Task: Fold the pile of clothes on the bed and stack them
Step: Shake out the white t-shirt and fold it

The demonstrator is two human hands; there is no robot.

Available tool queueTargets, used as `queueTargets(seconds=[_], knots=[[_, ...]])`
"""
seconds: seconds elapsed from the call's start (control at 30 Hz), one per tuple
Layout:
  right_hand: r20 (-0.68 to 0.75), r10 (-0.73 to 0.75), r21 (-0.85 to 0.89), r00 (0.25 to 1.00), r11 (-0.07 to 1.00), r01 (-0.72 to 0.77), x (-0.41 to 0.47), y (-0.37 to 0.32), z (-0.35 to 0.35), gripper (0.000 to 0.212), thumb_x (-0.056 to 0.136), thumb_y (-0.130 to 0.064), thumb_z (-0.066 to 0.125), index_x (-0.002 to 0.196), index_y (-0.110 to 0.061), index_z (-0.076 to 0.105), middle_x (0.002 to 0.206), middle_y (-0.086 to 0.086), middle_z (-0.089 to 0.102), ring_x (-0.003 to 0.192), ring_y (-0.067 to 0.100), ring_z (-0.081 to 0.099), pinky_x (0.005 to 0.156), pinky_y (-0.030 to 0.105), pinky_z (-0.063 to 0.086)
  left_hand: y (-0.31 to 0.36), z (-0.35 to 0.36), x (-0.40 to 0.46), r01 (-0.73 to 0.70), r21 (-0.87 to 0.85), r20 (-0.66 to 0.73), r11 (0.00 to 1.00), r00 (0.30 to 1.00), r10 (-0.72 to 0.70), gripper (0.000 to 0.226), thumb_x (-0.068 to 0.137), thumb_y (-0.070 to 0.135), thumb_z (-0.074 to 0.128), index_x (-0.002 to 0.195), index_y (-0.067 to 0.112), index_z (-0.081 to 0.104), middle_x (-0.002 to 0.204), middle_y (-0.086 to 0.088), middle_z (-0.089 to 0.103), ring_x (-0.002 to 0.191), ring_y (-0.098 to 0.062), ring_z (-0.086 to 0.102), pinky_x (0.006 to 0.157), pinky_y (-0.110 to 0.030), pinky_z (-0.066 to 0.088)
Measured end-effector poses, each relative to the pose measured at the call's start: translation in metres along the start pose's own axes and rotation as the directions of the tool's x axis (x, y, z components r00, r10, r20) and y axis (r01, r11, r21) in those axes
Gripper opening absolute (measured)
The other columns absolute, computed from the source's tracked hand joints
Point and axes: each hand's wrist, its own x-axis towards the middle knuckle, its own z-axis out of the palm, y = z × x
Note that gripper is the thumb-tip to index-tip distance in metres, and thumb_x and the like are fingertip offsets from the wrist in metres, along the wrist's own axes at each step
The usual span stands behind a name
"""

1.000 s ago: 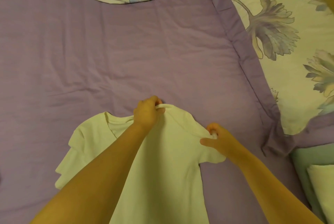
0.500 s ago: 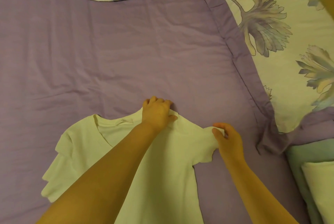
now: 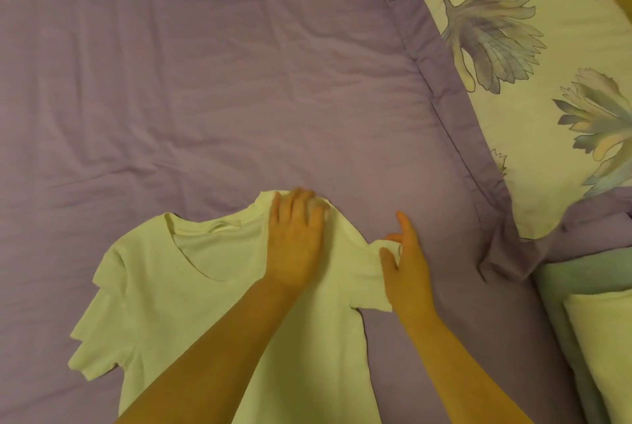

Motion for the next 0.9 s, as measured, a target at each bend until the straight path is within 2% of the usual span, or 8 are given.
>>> queueTargets(seconds=[0.1,0.2,0.3,0.4,0.47,0.6,0.77,0.9], knots=[[-0.068,0.009,-0.044,0.998,0.999,-0.012,0.002,0.006,-0.007,0.055,0.096,-0.007,0.048,0.146,-0.024,0.031,0.102,-0.005,0.057,0.085,0.010,0.054,0.073,0.015,0.038,0.005,0.010,-0.042,-0.209,0.003,0.152,0.978,0.967,0.206,0.031,0.089,0.027,0.064,0.117,0.014,0.068,0.128,-0.013,0.061,0.122,-0.038,0.054,0.102,-0.058,0.040],[-0.118,0.099,0.045,0.988,0.995,-0.094,0.001,0.011,-0.014,0.064,0.092,-0.020,0.060,0.147,-0.022,0.027,0.097,-0.013,0.057,0.095,0.017,0.059,0.068,0.010,0.042,0.004,0.016,-0.061,-0.112,0.085,0.463,0.990,0.884,0.060,0.070,0.090,0.066,0.004,0.151,0.033,0.009,0.160,-0.005,-0.004,0.146,-0.035,-0.009,0.114,-0.061,-0.007],[0.018,0.104,0.022,0.994,0.994,-0.105,-0.008,0.007,-0.009,0.085,0.084,-0.023,0.071,0.150,-0.023,0.018,0.132,-0.009,0.042,0.121,0.012,0.044,0.094,0.022,0.041,0.008,0.028,-0.059,-0.047,0.133,0.489,0.990,0.872,-0.024,0.081,0.080,0.079,-0.001,0.141,0.033,-0.027,0.146,-0.003,-0.041,0.133,-0.032,-0.041,0.104,-0.058,-0.031],[0.137,-0.041,-0.288,0.990,0.954,0.079,-0.022,0.007,-0.004,0.076,0.089,-0.004,0.059,0.150,-0.020,0.016,0.153,0.002,0.018,0.138,0.014,0.023,0.100,0.011,0.020,0.018,0.025,-0.049,0.014,0.169,0.520,0.986,0.848,-0.101,0.088,0.084,0.079,0.015,0.144,0.030,-0.026,0.148,-0.006,-0.039,0.129,-0.034,-0.044,0.102,-0.061,-0.027],[0.123,0.005,-0.399,0.992,0.916,0.045,-0.025,0.005,-0.008,0.071,0.091,-0.001,0.053,0.150,-0.020,0.018,0.156,0.007,0.013,0.140,0.020,0.023,0.106,0.018,0.026,0.018,0.019,-0.048,0.015,0.174,0.528,0.985,0.843,-0.106,0.087,0.087,0.075,0.021,0.148,0.029,-0.020,0.153,-0.008,-0.033,0.127,-0.033,-0.043,0.103,-0.061,-0.025],[0.077,-0.007,-0.771,0.997,0.634,0.064,-0.031,-0.006,-0.012,0.058,0.095,-0.027,0.053,0.147,-0.024,0.028,0.158,0.006,0.013,0.141,0.027,0.024,0.106,0.038,0.032,-0.002,0.001,-0.066,0.011,0.111,0.515,0.994,0.854,-0.067,0.072,0.095,0.063,0.018,0.151,0.029,-0.013,0.157,-0.007,-0.025,0.128,-0.029,-0.043,0.105,-0.053,-0.028],[0.349,-0.186,-0.603,0.918,0.706,0.372,-0.013,-0.047,0.029,0.039,0.100,-0.025,0.043,0.138,-0.015,0.046,0.143,0.003,0.046,0.136,0.021,0.032,0.110,0.030,0.025,-0.050,-0.028,-0.077,0.258,0.030,0.323,0.966,0.912,-0.253,0.057,0.101,0.047,0.019,0.153,0.025,0.014,0.161,-0.006,0.006,0.148,-0.027,-0.007,0.116,-0.045,-0.013],[0.354,-0.222,-0.555,0.908,0.732,0.395,0.014,-0.076,0.076,0.041,0.103,-0.026,0.034,0.142,-0.015,0.039,0.144,0.003,0.044,0.134,0.020,0.034,0.109,0.027,0.023,-0.111,-0.051,-0.057,0.535,0.048,0.195,0.843,0.823,-0.533,0.047,0.103,0.030,0.031,0.148,0.016,0.030,0.154,-0.010,0.027,0.145,-0.029,0.014,0.117,-0.047,0.008]])
